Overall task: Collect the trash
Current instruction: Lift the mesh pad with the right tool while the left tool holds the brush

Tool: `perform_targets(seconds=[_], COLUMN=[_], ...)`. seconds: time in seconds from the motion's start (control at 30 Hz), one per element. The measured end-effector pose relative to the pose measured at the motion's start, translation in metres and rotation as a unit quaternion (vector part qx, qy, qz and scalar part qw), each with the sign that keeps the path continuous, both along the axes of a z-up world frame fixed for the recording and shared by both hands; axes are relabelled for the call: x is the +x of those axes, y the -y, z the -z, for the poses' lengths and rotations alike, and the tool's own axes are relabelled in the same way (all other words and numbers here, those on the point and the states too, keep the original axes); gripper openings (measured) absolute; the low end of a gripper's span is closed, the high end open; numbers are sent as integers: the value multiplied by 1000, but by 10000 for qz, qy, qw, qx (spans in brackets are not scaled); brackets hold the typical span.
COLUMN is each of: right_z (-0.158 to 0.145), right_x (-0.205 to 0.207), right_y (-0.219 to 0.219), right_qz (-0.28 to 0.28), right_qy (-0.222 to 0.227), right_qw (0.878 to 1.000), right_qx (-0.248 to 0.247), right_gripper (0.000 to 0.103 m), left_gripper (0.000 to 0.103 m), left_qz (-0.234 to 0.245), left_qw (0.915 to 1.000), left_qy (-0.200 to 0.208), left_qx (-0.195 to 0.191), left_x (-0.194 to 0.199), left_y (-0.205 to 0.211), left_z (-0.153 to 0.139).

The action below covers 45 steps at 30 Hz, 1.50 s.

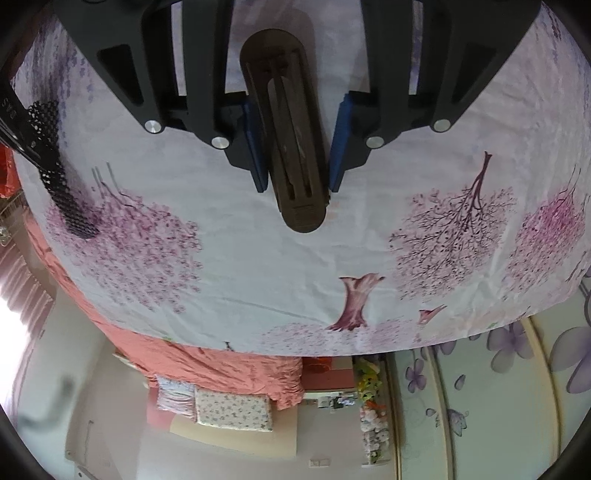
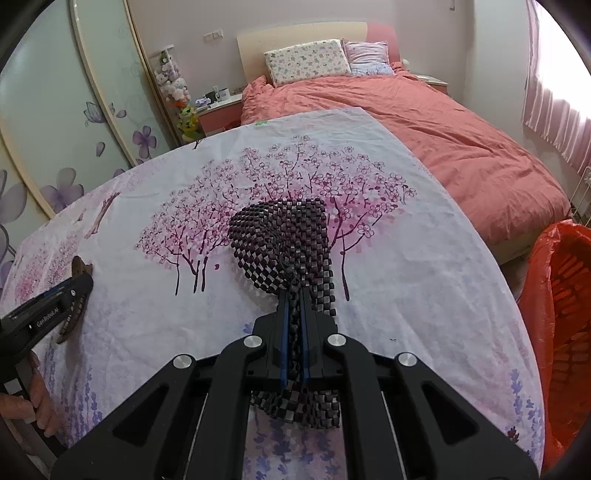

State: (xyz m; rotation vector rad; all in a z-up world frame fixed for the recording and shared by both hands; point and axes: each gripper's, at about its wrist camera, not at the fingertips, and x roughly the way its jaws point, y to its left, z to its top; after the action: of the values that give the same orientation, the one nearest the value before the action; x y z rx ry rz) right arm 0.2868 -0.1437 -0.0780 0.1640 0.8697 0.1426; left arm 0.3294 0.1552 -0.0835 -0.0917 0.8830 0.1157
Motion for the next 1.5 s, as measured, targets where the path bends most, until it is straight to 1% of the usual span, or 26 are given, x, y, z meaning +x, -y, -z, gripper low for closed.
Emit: perform_targets(seconds=[0.1,0.27,0.33,0.4,0.43,0.47,0.5,0.57,0.6,0.63,0.67,0.73,0.8,0.9,1.0,1.07,1.27,1.5], right_z=[0,-5,-5,-4,-4,-4,-4,-3,-2,-3,-3,-3,-3,-4,-9,-13,-28,-47], right_x=[-6,-15,-17,-17,-16,-16,-15,-15,-14,-15,-15,-15,-15,-16,-19,-21,-29,-39], right_y=[5,8,7,6,4,4,4,4,4,6,6,7,6,6,7,8,14,19], right_qz=[46,66,62,50,47,43,32,34,48,57,61,75,74,65,51,57,75,96], right_qy=[42,56,59,40,41,50,59,57,47,41,31,26,30,43,113,154,286,476], right_qw=[9999,9998,9999,9999,10000,10000,10000,10000,10000,10000,10000,10000,10000,9999,9999,9998,9994,9987], right_qx=[102,158,125,87,53,19,-16,-20,-1,12,22,42,42,63,83,105,160,147], right_gripper=[5,5,5,5,5,5,5,5,5,5,5,5,5,5,5,5,5,5], left_gripper=[33,33,33,34,36,48,53,55,54,51,40,33,33,32,32,32,32,32], left_qz=[120,335,317,219,164,115,70,80,89,76,74,126,143,130,219,291,409,550], left_qw=[9999,9993,9994,9997,9998,9999,10000,9999,9999,9998,9998,9997,9996,9999,9997,9994,9989,9978], left_qy=[75,108,46,-97,-56,-25,-14,-23,-65,-131,-111,-105,-102,-33,44,86,155,327], left_qx=[-29,85,134,85,28,-28,-36,56,83,105,134,190,209,66,107,163,148,161], left_x=[-6,-12,-12,-11,-13,-15,-19,-24,-25,-25,-26,-25,-24,-25,-29,-31,-35,-43], left_y=[5,17,18,17,15,13,12,14,15,17,18,24,26,21,24,27,34,45], left_z=[-4,-7,-3,3,2,1,0,2,3,5,4,4,4,2,-2,-7,-20,-41])
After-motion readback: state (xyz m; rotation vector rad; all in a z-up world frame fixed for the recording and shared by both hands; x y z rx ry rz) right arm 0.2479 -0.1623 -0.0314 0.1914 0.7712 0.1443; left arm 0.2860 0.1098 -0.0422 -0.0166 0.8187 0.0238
